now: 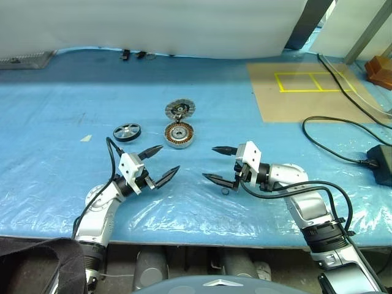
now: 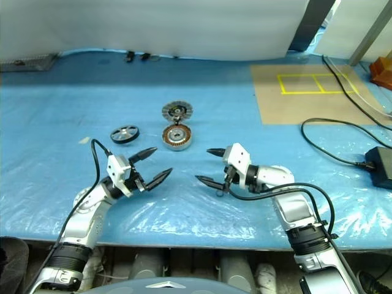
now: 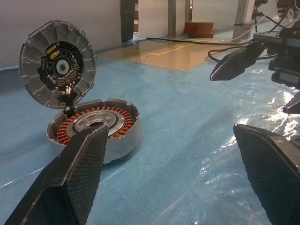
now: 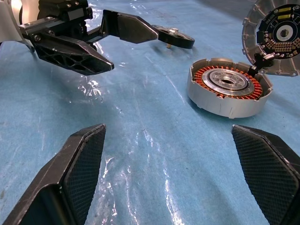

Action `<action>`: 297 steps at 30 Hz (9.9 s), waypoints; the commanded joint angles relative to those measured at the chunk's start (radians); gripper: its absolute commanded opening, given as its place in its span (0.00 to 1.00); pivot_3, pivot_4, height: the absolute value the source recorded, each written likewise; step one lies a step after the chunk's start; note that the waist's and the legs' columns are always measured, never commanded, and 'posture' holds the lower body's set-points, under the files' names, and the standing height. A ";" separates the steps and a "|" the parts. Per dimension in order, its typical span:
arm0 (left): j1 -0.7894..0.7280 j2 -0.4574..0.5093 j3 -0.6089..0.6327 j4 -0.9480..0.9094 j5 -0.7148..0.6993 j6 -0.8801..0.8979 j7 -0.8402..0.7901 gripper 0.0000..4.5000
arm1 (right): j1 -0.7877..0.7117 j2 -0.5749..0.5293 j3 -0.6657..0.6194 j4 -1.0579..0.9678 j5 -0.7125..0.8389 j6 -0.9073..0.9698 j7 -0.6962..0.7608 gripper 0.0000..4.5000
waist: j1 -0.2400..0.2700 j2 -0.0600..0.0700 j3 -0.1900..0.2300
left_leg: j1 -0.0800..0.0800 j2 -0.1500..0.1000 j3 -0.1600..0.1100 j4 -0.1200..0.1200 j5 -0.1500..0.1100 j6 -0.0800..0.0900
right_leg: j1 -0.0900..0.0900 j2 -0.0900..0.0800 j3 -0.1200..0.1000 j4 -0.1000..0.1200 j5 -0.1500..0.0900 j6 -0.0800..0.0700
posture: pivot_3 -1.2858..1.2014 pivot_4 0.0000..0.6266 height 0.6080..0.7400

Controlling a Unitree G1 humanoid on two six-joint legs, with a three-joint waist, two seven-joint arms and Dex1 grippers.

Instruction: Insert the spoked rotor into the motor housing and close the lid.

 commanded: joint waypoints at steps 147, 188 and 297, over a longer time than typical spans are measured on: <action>0.225 0.099 0.056 -0.232 -0.052 0.045 0.022 1.00 | -0.025 -0.072 -0.057 0.003 -0.036 0.026 0.198 0.78 | -0.002 0.002 0.000 | 0.007 0.003 0.002 -0.002 0.000 -0.001 | -0.001 0.001 0.004 0.005 -0.003 -0.003 | 0.52 0.24 1.00; 0.246 0.136 0.067 -0.416 -0.072 0.231 0.060 1.00 | 0.093 -0.154 0.035 0.134 -0.078 -0.156 0.192 0.17 | -0.002 0.002 0.000 | 0.010 0.001 0.002 -0.006 0.000 -0.001 | 0.009 0.001 0.003 -0.002 -0.006 0.006 | 0.52 0.24 1.00; 0.268 0.073 0.071 -0.271 0.004 0.061 0.129 1.00 | -0.446 0.322 0.210 0.397 -0.174 0.212 0.004 0.00 | -0.004 0.002 0.000 | 0.011 0.002 0.002 -0.004 0.000 -0.002 | 0.007 0.001 0.001 0.001 -0.002 -0.001 | 0.52 0.24 1.00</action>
